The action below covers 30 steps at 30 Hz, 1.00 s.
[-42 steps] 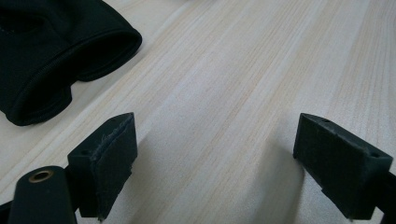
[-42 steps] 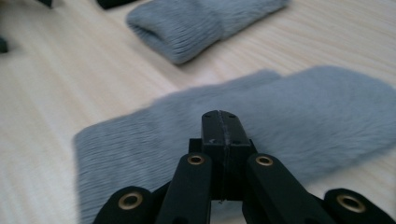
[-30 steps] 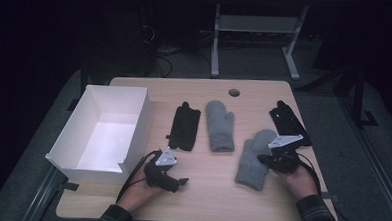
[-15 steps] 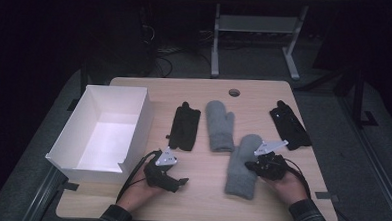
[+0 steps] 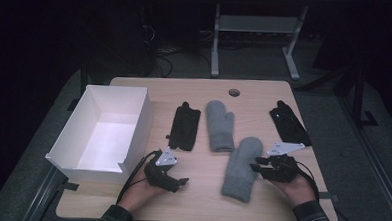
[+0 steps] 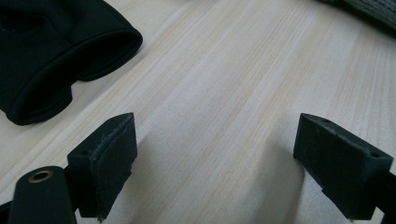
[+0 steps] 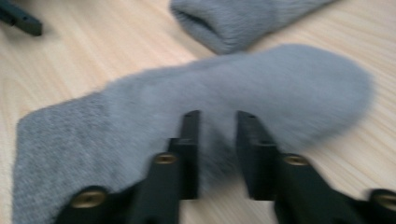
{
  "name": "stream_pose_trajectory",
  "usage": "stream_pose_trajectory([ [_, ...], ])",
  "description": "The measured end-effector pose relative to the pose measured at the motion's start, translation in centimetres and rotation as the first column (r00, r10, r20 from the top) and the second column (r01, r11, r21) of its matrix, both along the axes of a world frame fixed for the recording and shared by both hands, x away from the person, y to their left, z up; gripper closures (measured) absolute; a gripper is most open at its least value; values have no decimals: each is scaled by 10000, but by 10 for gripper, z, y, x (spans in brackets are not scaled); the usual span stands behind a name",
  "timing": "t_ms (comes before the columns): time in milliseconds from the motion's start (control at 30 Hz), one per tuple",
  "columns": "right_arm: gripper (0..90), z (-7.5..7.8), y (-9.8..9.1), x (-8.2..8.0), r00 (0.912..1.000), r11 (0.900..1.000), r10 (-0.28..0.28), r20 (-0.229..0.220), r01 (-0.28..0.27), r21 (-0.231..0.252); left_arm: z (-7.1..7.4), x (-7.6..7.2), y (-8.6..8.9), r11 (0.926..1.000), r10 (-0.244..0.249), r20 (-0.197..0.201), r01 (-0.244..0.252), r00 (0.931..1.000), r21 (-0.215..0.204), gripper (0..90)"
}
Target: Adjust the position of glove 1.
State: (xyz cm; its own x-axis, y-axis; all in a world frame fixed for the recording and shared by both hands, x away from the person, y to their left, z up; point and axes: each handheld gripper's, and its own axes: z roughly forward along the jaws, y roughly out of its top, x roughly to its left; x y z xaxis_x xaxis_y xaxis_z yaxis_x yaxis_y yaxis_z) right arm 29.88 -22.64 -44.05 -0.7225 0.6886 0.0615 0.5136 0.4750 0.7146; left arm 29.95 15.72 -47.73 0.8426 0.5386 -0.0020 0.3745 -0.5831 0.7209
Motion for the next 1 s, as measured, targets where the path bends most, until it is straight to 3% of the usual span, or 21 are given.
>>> stream_pose_trajectory([
  [167,399,-5,-26,-6,9978,9976,-662,-31,663,217,4,1,-3,9994,245,-165,-241,9996,258,165],
  [200,324,-11,-32,-8,9964,9965,-837,-117,838,45,6,2,-2,9993,242,-189,-237,9995,286,251],
  [267,279,-18,-39,-9,9951,9955,-947,-269,945,-89,8,4,-3,9993,340,-414,-334,9986,138,319],
  [367,248,-23,-44,-9,9941,9947,-1032,-320,1031,-55,12,7,-4,9994,349,-580,-354,9977,-63,517],
  [400,206,-26,-46,-8,9942,9946,-1033,-292,1037,107,15,9,-5,9991,371,-665,-382,9971,-157,517],
  [433,181,-30,-49,-6,9934,9937,-1108,-298,1113,161,18,14,-8,9983,386,-905,-423,9952,-402,665],
  [467,181,-30,-49,-6,9934,9937,-1108,-298,1113,161,18,14,-8,9983,386,-905,-423,9952,-402,721],
  [500,165,-31,-49,-6,9935,9937,-1115,-211,1118,120,21,17,-11,9981,370,-1042,-419,9939,-460,721],
  [567,141,-36,-50,-5,9913,9912,-1318,-53,1318,-89,24,22,-17,9987,258,-1011,-300,9945,-406,894],
  [700,129,-39,-48,-6,9907,9903,-1361,66,1362,-259,35,39,-35,9995,-119,-839,93,9964,-310,896],
  [1000,102,-42,-49,-5,9897,9898,-1423,174,1424,-89,51,71,-74,9960,-578,-563,537,9967,-717,896],
])
